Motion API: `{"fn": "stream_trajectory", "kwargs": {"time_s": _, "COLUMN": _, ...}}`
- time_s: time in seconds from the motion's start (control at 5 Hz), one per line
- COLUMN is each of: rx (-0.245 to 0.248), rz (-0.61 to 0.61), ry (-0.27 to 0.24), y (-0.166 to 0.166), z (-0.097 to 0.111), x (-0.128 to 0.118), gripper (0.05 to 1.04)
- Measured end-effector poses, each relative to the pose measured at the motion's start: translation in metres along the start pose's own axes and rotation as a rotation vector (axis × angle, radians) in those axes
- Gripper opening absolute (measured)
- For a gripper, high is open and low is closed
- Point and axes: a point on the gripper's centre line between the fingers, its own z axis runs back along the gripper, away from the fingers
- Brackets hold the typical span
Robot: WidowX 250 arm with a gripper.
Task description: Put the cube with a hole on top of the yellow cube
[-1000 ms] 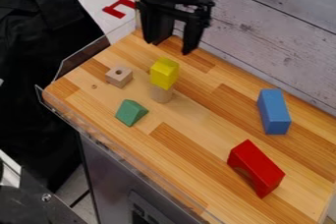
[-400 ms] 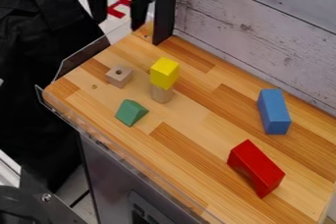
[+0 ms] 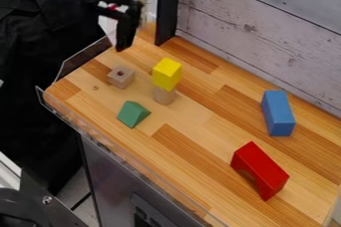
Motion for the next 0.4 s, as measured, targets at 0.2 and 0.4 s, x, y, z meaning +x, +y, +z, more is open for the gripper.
{"fn": "stream_trajectory", "kwargs": {"time_s": 0.2, "rx": -0.017, "rz": -0.078, "ry": -0.012, "y": -0.0044, "z": -0.0138, "x": -0.0024, "gripper": 1.0}}
{"fn": "stream_trajectory", "kwargs": {"time_s": 0.4, "rx": -0.036, "rz": -0.119, "ry": -0.041, "y": -0.0053, "z": -0.0176, "x": -0.0029, "gripper": 1.0}}
